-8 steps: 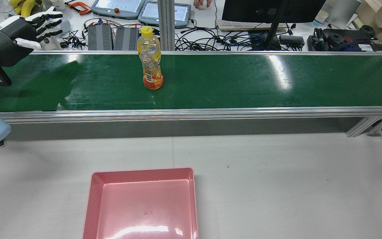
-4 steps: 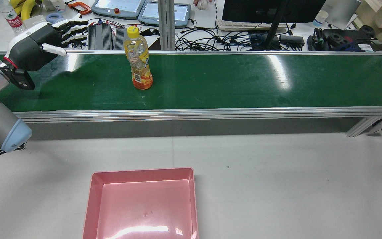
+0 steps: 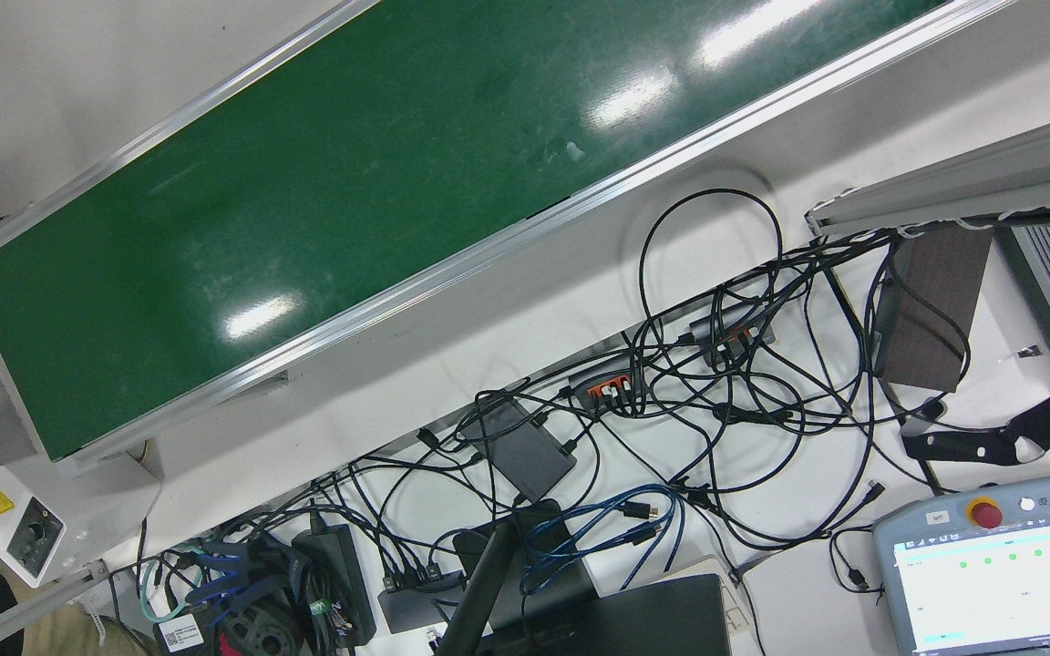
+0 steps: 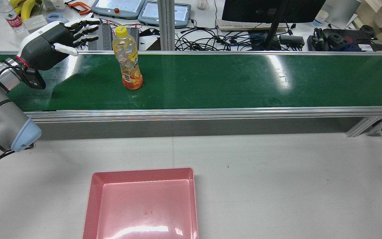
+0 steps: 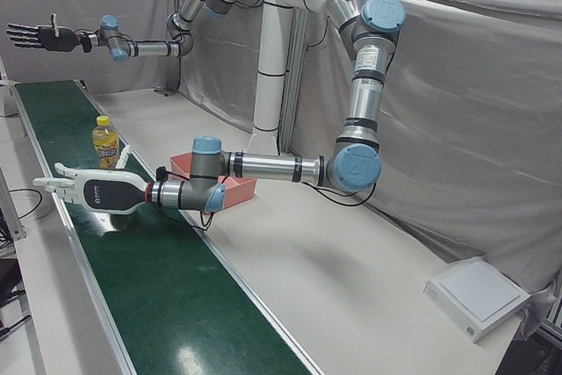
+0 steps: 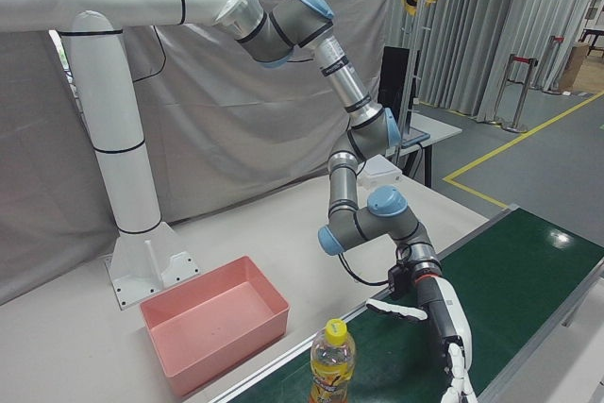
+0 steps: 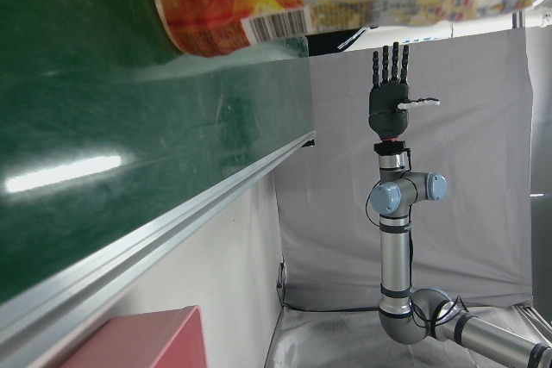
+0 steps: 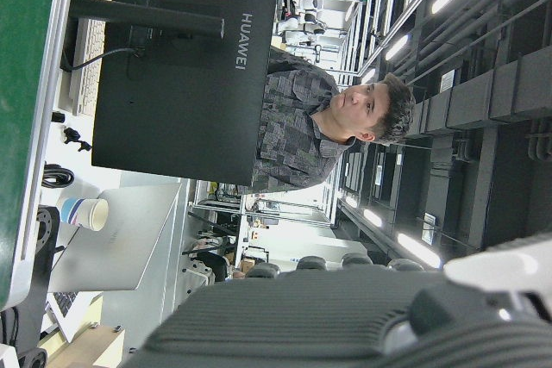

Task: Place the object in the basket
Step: 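Move the left hand over the conveyor toward the orange drink bottle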

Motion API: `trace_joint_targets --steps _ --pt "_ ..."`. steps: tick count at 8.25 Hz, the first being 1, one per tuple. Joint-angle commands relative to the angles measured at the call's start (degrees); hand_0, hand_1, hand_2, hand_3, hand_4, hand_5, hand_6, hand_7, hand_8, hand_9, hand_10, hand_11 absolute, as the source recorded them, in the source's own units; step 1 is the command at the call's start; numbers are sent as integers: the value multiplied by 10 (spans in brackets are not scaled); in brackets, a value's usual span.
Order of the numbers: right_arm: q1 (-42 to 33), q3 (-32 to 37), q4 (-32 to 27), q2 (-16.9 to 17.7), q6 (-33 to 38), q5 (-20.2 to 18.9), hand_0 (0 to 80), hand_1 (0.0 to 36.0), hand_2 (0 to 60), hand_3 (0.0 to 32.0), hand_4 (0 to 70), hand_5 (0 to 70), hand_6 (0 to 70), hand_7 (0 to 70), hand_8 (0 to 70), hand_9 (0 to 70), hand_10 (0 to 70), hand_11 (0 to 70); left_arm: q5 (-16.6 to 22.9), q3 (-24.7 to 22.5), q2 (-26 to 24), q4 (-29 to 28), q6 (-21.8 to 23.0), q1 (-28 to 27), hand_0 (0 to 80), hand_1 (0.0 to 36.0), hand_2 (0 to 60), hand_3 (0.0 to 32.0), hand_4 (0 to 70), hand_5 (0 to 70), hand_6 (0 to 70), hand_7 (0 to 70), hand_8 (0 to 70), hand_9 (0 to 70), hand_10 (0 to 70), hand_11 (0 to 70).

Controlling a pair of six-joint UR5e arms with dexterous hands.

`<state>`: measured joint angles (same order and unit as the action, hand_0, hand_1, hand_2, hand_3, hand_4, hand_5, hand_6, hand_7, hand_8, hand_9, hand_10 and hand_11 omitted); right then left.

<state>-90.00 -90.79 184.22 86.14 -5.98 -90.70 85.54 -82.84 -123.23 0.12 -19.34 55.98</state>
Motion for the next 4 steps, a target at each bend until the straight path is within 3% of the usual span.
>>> trace_joint_targets --steps 1,4 --pt "0 0 0 0 0 0 0 0 0 0 0 0 0 0 0 0 0 0 0 0 -12 8 -3 -13 472 62 0 0 160 206 0 0 67 114 102 157" --pt "0 -1 0 1 0 0 0 0 0 0 0 0 0 0 0 0 0 0 0 0 -22 12 -3 -23 474 61 0 0 164 209 0 2 71 118 107 164"
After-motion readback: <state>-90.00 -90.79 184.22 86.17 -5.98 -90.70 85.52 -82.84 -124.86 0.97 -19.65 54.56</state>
